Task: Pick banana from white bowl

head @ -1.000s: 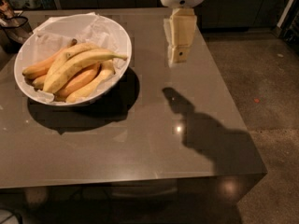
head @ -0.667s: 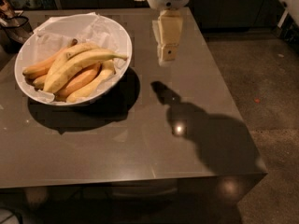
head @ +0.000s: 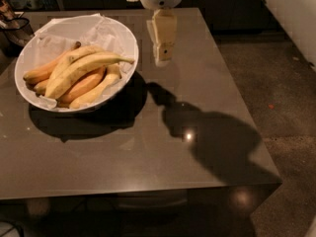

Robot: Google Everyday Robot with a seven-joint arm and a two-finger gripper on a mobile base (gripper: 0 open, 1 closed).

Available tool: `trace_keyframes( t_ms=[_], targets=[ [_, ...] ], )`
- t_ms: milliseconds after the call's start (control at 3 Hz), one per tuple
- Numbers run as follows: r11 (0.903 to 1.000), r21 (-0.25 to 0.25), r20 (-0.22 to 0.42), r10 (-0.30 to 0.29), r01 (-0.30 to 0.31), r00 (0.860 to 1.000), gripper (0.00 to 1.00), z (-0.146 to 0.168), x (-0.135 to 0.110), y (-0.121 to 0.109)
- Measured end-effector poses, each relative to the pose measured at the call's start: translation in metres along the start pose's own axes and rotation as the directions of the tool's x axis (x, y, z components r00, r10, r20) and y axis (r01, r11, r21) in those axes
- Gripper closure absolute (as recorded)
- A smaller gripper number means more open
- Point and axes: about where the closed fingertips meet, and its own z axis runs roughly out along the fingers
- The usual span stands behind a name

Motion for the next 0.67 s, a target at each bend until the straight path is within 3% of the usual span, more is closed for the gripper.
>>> trace_keyframes(
  t_ms=[333, 667],
  targets=[
    [0.9986, -0.022, 0.05, -0.048, 0.049, 0.998, 0.0, 0.005, -0.024, -0.007],
    [0.991, -0.054, 0.101, -0.117, 0.123, 0.988, 0.05, 0.013, -0.057, -0.017]
  ],
)
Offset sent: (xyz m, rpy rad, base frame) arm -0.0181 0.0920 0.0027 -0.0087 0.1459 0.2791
